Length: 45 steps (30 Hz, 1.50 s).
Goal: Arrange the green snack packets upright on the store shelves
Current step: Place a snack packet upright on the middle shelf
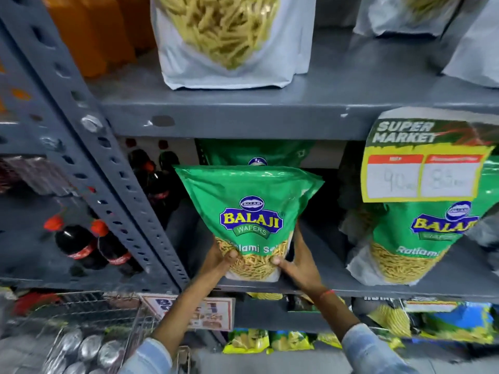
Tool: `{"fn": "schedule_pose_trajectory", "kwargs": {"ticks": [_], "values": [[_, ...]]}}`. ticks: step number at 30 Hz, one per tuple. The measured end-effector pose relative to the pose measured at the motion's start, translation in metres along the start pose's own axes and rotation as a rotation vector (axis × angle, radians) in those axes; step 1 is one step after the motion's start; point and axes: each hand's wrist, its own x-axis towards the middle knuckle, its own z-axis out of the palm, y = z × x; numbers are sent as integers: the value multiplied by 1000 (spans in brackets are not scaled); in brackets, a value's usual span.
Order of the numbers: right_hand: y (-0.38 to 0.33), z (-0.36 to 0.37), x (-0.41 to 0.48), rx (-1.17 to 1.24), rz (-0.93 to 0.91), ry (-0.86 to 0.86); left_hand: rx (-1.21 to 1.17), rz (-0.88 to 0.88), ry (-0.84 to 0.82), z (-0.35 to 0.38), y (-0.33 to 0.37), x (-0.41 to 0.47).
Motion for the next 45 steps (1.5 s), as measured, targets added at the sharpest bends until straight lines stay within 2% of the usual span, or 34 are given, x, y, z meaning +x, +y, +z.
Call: {"fn": "schedule_pose_trajectory", "kwargs": {"ticks": [4,11,20,28,31,34,37,40,43,45], "values": [[-1,5,3,25,46,-28,17,-5,-47,-4,-5,5],[-7,8,2,33,106,1,63,-79,3,-3,-12,4],[-16,11,-1,-20,67,27,109,-146,6,-5,-21,5],[-14,13,-2,-29,23,18,139,-86,-8,-5,-27,9],[-19,11,-8,13,17,38,104,-64,46,-2,-24,6],[-21,8,-21,45,-52,155,106,41,155,5,-18,-8],[-30,0,-34,34,-158,307,161,216,373,23,-7,-25],[-49,-15,-45,-23,-301,421,378,385,611,56,5,-39],[-65,-28,-48,-91,-509,502,551,593,569,95,13,-42],[-69,-44,-54,-121,-594,538,575,625,503,121,22,-33]]}}
